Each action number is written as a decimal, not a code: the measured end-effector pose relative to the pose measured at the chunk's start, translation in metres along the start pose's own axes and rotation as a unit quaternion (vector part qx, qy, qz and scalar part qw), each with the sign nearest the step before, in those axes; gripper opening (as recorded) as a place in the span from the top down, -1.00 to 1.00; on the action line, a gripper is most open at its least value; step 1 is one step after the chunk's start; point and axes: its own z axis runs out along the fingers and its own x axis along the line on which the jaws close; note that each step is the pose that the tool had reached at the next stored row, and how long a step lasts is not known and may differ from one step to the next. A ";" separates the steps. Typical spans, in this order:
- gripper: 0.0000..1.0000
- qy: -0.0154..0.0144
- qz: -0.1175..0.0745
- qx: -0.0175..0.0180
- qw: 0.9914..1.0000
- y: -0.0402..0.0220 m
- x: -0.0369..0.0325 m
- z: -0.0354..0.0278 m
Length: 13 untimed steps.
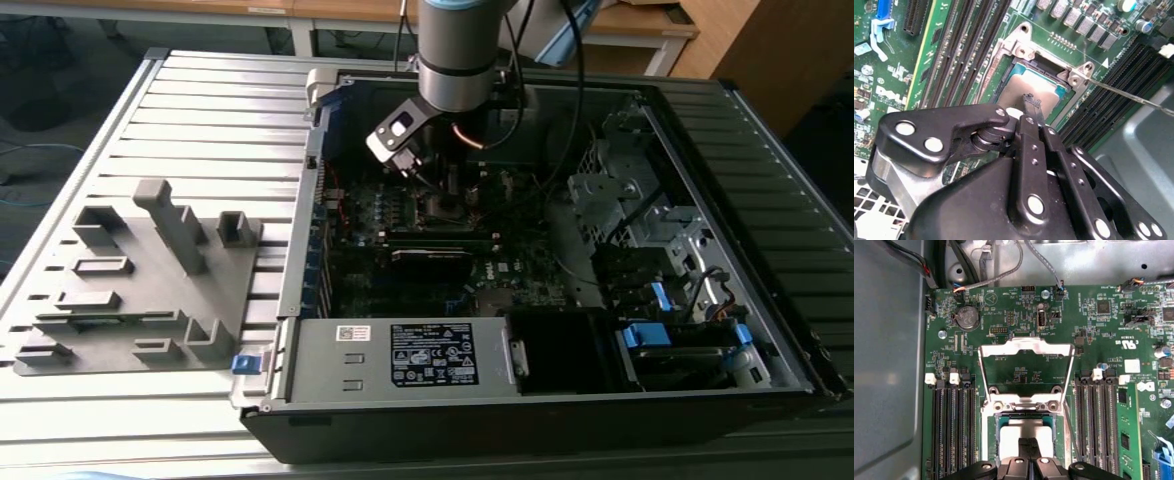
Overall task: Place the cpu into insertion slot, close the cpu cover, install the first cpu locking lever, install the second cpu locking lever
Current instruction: 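Place the cpu into insertion slot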
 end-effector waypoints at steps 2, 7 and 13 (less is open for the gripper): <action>0.79 0.000 0.000 0.000 1.000 -0.0015 0.0003 0.0002; 0.79 0.000 0.000 0.000 1.000 -0.0025 0.0007 0.0036; 0.79 0.000 0.000 0.000 1.000 -0.0027 0.0006 0.0047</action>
